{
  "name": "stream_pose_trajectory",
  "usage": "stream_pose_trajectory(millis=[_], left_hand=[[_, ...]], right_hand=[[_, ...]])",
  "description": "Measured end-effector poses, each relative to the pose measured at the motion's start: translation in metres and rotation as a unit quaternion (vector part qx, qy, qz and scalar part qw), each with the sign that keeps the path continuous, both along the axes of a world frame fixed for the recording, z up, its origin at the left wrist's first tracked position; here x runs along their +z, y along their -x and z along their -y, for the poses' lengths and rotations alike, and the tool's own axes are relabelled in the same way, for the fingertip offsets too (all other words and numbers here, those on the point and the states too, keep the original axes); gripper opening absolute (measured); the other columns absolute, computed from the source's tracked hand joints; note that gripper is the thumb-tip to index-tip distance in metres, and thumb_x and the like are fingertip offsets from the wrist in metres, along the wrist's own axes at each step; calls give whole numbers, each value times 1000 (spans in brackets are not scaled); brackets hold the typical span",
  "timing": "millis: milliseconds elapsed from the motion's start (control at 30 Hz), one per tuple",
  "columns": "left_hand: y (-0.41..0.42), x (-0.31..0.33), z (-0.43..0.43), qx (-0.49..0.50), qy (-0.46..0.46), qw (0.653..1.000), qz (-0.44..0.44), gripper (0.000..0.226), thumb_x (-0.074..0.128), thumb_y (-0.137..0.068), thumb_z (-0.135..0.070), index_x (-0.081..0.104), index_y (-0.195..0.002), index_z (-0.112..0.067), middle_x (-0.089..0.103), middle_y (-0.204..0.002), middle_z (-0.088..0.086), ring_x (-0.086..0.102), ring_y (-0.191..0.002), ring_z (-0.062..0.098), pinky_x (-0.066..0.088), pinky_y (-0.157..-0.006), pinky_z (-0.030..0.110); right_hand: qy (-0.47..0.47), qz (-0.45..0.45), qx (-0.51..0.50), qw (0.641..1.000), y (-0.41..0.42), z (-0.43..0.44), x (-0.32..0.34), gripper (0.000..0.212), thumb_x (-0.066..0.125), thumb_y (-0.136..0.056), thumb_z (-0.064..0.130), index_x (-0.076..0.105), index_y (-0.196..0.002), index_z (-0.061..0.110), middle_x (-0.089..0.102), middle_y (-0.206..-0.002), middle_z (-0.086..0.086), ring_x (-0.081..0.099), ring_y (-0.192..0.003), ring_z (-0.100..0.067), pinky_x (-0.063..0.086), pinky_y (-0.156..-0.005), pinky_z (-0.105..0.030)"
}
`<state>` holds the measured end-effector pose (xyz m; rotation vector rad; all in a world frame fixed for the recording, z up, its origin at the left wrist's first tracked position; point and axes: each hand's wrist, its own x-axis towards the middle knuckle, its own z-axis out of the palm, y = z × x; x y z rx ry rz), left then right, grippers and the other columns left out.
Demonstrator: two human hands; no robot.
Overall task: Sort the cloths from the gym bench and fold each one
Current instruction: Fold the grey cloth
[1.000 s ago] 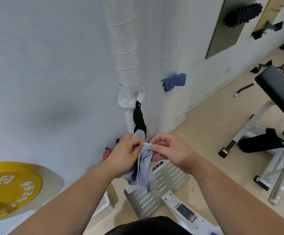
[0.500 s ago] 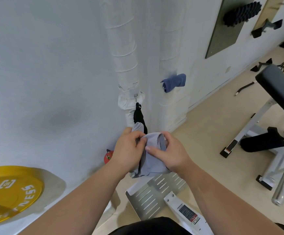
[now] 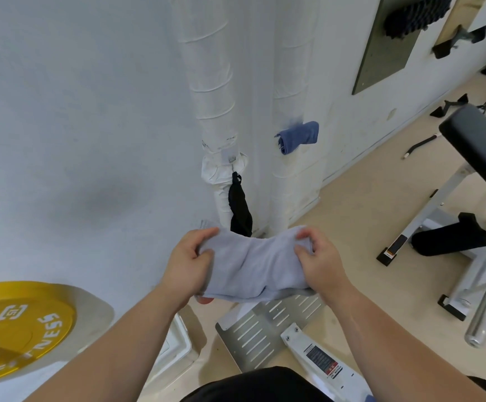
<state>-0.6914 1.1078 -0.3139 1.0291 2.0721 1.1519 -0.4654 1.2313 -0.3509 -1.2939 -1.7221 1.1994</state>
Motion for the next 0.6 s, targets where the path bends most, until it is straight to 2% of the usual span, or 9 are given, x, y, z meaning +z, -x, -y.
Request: stream_pose_trajectory(millis=[67, 133, 233, 300, 367, 433, 500, 567, 600], left_hand=[[-14, 5, -2, -37, -15, 999, -6, 46, 51, -94, -4, 65, -121, -38, 58, -121, -19, 56, -103, -9, 50, -74, 12], [-27, 8, -5, -69, -45, 996, -24, 49, 52, -93, 1, 65, -123, -36, 59, -120, -22, 54, -108, -12, 47, -88, 15], [-41, 12, -11, -79, -81, 993, -34, 50, 51, -93, 3, 65, -130, -28, 63, -124, -16, 55, -117, -2, 45, -106, 28], [-48, 15, -13, -80, -102, 991, -41, 50, 50, -93, -3, 64, -132, -31, 63, -122, -19, 59, -117, 5, 50, -102, 36], [-53, 18, -13, -85, -122, 988, -41, 50, 49, -94, -9, 62, -133, -37, 63, -111, -27, 64, -107, 9, 56, -89, 39], [-56, 20, -15, -75, -132, 988, -39, 48, 50, -98, -7, 63, -135, -34, 65, -110, -24, 64, -105, 6, 55, -92, 36], [-59, 24, -18, -57, -138, 988, -34, 44, 51, -100, -5, 63, -136, -28, 67, -122, -16, 62, -116, 2, 50, -104, 32], [-64, 28, -21, -55, -140, 988, -20, 44, 51, -101, -4, 63, -136, -27, 66, -129, -17, 58, -122, -2, 46, -108, 25], [-66, 30, -22, -59, -140, 988, -8, 44, 51, -101, -4, 63, -136, -28, 64, -130, -21, 56, -123, -6, 44, -109, 22]], right_hand=[[-20, -15, 51, 998, 9, 6, 7, 28, 57, -92, -1, 68, -87, 24, 66, -77, 6, 59, -74, -15, 46, -67, -27], [-32, -29, 81, 996, 19, 13, 17, 26, 56, -94, 0, 69, -93, 23, 67, -83, 12, 61, -77, -8, 48, -70, -24], [-64, -34, 95, 993, 34, 24, 31, 27, 57, -93, 4, 61, -106, 27, 65, -94, 19, 61, -89, -1, 46, -78, -15], [-62, -32, 91, 993, 42, 32, 39, 29, 61, -93, 10, 53, -113, 30, 64, -100, 14, 61, -93, -2, 48, -78, -17], [-70, -25, 83, 994, 47, 40, 47, 32, 62, -94, 16, 49, -120, 29, 63, -103, 14, 60, -95, 0, 47, -77, -17], [-89, -21, 95, 991, 49, 48, 54, 33, 56, -97, 19, 50, -129, 25, 62, -111, 12, 58, -103, -1, 44, -86, -17], [-98, -33, 121, 987, 50, 54, 60, 38, 47, -96, 20, 50, -134, 24, 63, -117, 12, 59, -110, -3, 46, -93, -21], [-91, -35, 143, 985, 49, 56, 65, 48, 42, -93, 22, 45, -140, 27, 67, -111, 11, 64, -101, -7, 53, -87, -32], [-78, -30, 148, 985, 48, 56, 66, 56, 40, -92, 24, 36, -147, 31, 69, -104, 8, 67, -91, -10, 56, -81, -36]])
